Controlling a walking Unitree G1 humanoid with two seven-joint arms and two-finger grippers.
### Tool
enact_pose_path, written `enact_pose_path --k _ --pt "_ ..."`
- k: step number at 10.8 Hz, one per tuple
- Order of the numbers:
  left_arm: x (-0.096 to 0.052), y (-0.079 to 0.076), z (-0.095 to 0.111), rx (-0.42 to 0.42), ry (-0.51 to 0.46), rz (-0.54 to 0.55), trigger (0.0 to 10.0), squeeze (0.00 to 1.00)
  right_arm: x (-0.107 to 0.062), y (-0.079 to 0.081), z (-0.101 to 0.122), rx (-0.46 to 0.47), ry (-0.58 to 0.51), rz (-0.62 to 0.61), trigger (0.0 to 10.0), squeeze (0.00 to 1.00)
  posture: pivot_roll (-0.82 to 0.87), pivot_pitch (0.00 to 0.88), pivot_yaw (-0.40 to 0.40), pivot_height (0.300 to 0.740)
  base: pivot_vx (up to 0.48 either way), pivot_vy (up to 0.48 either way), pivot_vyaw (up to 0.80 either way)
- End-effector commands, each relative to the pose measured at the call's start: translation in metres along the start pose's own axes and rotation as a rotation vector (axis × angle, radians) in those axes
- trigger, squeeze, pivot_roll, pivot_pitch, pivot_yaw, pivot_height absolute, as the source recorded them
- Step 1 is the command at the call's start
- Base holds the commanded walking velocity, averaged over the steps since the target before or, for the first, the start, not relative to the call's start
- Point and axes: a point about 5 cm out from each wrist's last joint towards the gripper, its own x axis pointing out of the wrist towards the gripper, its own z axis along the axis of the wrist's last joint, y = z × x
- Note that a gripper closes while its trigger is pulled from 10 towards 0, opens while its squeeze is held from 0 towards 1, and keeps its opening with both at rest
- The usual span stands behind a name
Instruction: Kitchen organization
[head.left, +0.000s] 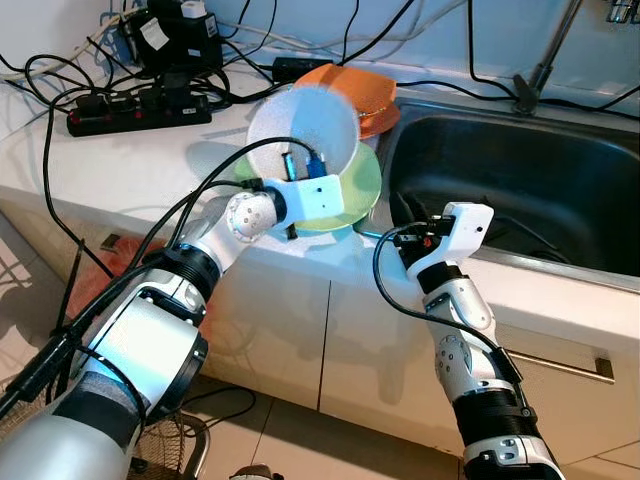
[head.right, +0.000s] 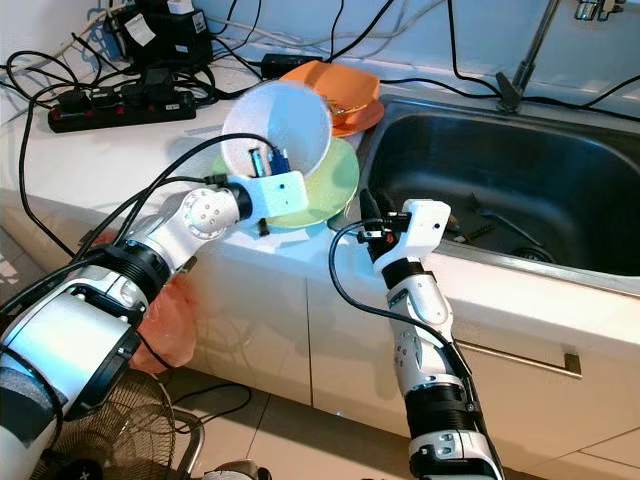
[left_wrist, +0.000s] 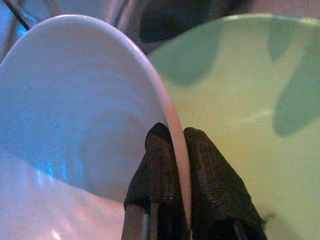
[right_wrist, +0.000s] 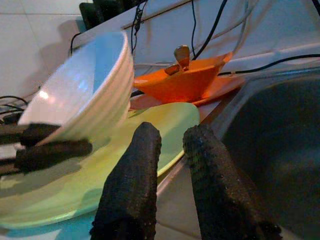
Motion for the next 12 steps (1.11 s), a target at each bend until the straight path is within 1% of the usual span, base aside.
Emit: enact_pose_path --k 1,2,3,4,7,8,10,11,12 --pt "0.002 0.009 0.012 0.05 -0.057 0.059 0.0 0.0 -0.003 -0.001 -0.01 0.015 0.04 -0.013 10.0 0.0 0.17 0.028 0.019 0.74 0.0 0.0 0.0" --pt "0.002 0.013 0.018 0.114 -0.08 0.113 10.0 0.0 -0.003 -0.001 -0.01 0.016 0.039 -0.014 10.0 0.0 0.16 0.026 0.019 0.74 0.0 0.0 0.0" --pt "0.002 0.015 0.025 0.138 -0.119 0.158 10.0 0.0 -0.003 -0.001 -0.01 0.016 0.038 -0.017 10.0 0.0 0.16 0.024 0.02 0.74 0.0 0.0 0.0" --pt "0.001 0.016 0.029 0.134 -0.147 0.184 10.0 0.0 -0.003 -0.002 -0.01 0.018 0.037 -0.024 10.0 0.0 0.17 0.025 0.02 0.74 0.0 0.0 0.0" --pt "0.001 0.011 0.034 0.164 -0.169 0.196 10.0 0.0 -0.003 -0.007 -0.008 0.013 0.03 -0.05 10.0 0.0 0.17 0.025 0.018 0.74 0.0 0.0 0.0" --pt "0.001 0.007 0.037 0.172 -0.176 0.194 10.0 0.0 -0.001 -0.019 0.003 -0.004 0.001 -0.098 10.0 0.0 0.16 0.031 0.014 0.74 0.0 0.0 0.0" --pt "0.002 0.003 0.038 0.168 -0.179 0.191 10.0 0.0 0.003 -0.034 0.021 -0.023 -0.055 -0.149 10.0 0.0 0.16 0.035 0.011 0.74 0.0 0.0 0.0" --pt "0.003 0.0 0.04 0.166 -0.178 0.189 10.0 0.0 0.007 -0.05 0.042 -0.043 -0.116 -0.214 10.0 0.0 0.16 0.038 0.01 0.74 0.0 0.0 0.0" --pt "0.003 -0.002 0.04 0.165 -0.178 0.187 10.0 0.0 0.007 -0.053 0.047 -0.052 -0.13 -0.224 10.0 0.0 0.16 0.038 0.009 0.74 0.0 0.0 0.0"
